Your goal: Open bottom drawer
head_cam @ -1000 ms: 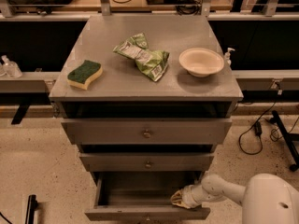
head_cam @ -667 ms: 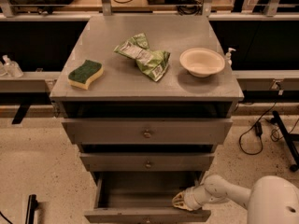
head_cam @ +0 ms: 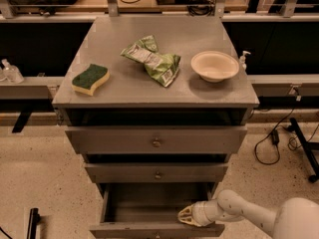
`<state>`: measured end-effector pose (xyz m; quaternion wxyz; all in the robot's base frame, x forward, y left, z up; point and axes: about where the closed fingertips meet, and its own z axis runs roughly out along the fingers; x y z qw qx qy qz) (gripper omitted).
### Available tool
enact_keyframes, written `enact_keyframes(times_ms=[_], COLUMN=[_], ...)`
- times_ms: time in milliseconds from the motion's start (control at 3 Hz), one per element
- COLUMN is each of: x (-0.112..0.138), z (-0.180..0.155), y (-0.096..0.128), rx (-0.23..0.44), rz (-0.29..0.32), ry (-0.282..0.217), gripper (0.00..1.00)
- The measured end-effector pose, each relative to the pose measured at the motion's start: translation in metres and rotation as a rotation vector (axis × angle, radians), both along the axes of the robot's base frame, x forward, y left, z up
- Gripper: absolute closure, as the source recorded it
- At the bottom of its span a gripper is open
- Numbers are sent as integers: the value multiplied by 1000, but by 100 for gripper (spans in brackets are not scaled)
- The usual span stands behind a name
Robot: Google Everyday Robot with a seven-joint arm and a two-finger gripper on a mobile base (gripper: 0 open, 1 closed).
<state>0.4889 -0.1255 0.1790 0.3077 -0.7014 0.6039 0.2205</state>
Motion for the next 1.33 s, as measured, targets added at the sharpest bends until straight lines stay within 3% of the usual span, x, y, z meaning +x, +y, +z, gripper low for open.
enact_keyframes(times_ms=[333,667,1000,1333], x=[0,-6,1,10], z=[17,26,44,51], y=[24,39,32,23], rx=[114,182,193,182], rz=[11,42,-35,-112], ry=[-84,-129,-156,-151], gripper=[100,100,100,100])
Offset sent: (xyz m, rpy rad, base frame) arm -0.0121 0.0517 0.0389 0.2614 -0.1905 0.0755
